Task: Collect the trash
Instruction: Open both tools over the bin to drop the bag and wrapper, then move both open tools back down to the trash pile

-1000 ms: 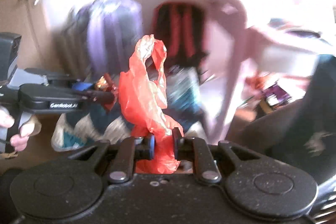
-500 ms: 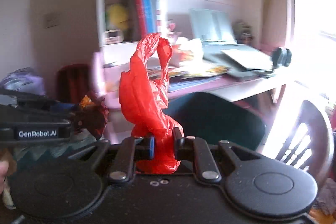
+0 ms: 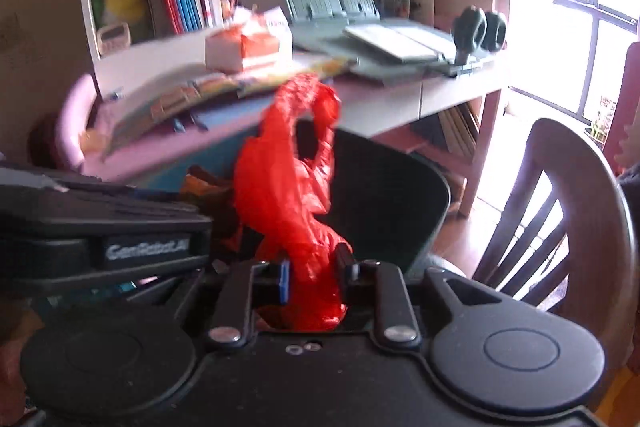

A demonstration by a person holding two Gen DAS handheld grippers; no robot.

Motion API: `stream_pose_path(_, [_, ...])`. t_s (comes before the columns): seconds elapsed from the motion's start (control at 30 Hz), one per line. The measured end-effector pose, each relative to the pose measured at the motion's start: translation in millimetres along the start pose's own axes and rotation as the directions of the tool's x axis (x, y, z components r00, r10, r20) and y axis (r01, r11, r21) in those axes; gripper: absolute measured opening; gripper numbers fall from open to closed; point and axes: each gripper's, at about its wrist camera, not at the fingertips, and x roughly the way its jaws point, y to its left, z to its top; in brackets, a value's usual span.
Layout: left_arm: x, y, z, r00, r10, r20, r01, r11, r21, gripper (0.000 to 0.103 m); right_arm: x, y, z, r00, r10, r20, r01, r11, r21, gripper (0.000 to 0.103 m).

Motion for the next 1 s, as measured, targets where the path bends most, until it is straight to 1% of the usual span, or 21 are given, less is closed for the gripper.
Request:
stream_pose_path(0.03, [5,1,-1,1.000,0.005,-0.010,-0.005,1.000,-0.002,0.030,2,0,-3,1.000,0.001,-0.011,-0.001,1.000,-0.004,0.025])
stream_pose_path(0.07, [9,1,-2,1.000,0.007,-0.020,-0.007,1.000,-0.003,0.031,5,1,-5,1.000,-0.002,-0.018,0.002,1.000,-0.010,0.030])
stream_pose_path(0.1, [13,2,-3,0.999,0.006,-0.035,-0.006,1.000,-0.006,0.032,4,3,-8,1.000,-0.007,-0.020,0.007,1.000,-0.017,0.035])
stream_pose_path(0.13, [17,3,-4,0.999,0.008,-0.051,-0.009,1.000,-0.014,0.032,5,4,-9,1.000,-0.007,-0.020,0.007,1.000,-0.025,0.044])
stream_pose_path(0.17, [20,5,-5,0.998,0.011,-0.059,-0.012,1.000,-0.024,0.033,5,4,-12,1.000,-0.007,-0.015,0.007,0.999,-0.031,0.047])
stream_pose_path(0.23, [21,8,-7,0.998,0.012,-0.063,-0.015,0.999,-0.036,0.046,1,6,-13,1.000,-0.015,-0.010,0.015,0.999,-0.036,0.048])
stream_pose_path(0.27, [18,9,-9,0.999,0.016,-0.052,-0.018,0.999,-0.038,0.059,-1,6,-14,1.000,-0.015,-0.009,0.014,0.999,-0.036,0.048])
stream_pose_path(0.3, [13,10,-10,0.999,0.016,-0.037,-0.017,0.999,-0.039,0.066,-2,5,-12,1.000,-0.013,-0.006,0.013,0.999,-0.034,0.049])
stream_pose_path(0.4, [-4,14,-12,1.000,0.006,0.001,-0.006,0.999,-0.036,0.066,-13,7,-12,1.000,-0.004,0.007,0.004,0.999,-0.037,0.049])
stream_pose_path(0.47, [-18,18,-14,1.000,0.015,0.020,-0.014,1.000,-0.027,0.067,-22,10,-12,1.000,0.003,0.019,-0.002,0.999,-0.048,0.051])
stream_pose_path(0.6, [-48,32,-22,0.998,0.027,0.057,-0.025,0.999,-0.040,0.076,-41,23,-14,0.999,0.037,0.037,-0.034,0.997,-0.072,0.057])
stream_pose_path(0.67, [-63,40,-28,0.996,0.048,0.073,-0.045,0.998,-0.046,0.077,-50,32,-15,0.997,0.061,0.043,-0.057,0.994,-0.089,0.059])
stream_pose_path(0.87, [-112,71,-56,0.989,0.101,0.104,-0.093,0.992,-0.079,0.080,-74,67,-19,0.988,0.146,0.044,-0.139,0.982,-0.131,0.061])
stream_pose_path(0.93, [-131,85,-68,0.988,0.113,0.110,-0.103,0.990,-0.094,0.081,-82,83,-23,0.982,0.182,0.045,-0.174,0.974,-0.147,0.061])
stream_pose_path(1.0, [-151,101,-84,0.983,0.134,0.121,-0.121,0.987,-0.109,0.084,-86,101,-28,0.974,0.225,0.037,-0.216,0.963,-0.163,0.062])
